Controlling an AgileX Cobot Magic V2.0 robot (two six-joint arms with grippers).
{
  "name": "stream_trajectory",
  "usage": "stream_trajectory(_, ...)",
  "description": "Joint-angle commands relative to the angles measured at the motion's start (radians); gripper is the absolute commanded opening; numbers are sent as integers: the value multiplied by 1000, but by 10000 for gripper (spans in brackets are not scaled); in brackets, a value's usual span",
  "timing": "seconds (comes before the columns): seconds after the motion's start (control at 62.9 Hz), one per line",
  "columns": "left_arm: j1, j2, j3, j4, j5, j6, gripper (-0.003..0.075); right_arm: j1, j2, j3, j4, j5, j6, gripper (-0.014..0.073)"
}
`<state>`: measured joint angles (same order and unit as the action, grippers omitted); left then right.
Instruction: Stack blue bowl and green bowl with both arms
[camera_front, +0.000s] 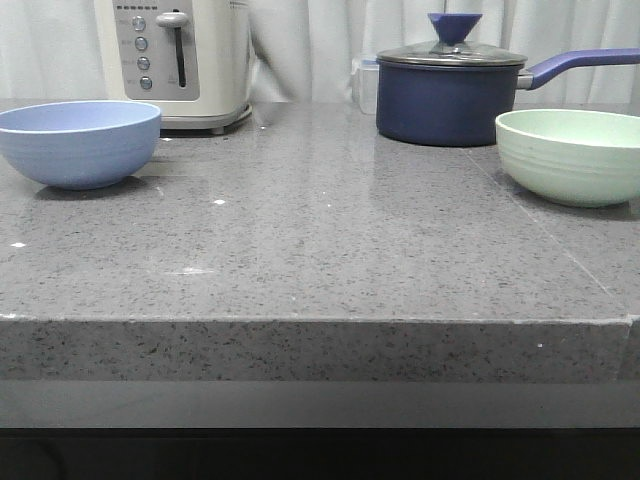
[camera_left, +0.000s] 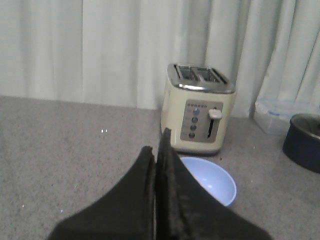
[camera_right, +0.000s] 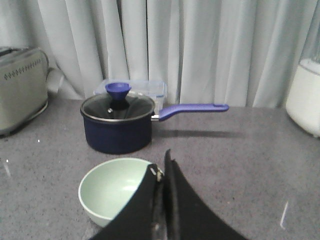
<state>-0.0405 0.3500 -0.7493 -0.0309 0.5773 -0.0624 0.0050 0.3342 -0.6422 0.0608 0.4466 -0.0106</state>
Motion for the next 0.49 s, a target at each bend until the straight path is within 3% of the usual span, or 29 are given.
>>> stream_trajectory(0.0,-1,76,-39,-8,-18,-1,-20,-4,79,-55,-13,-10,-4,-54)
stream_trajectory(0.477,-1,257,-37,-8,12,-1,-20,-4,325,-59,-13,111,-4,-54)
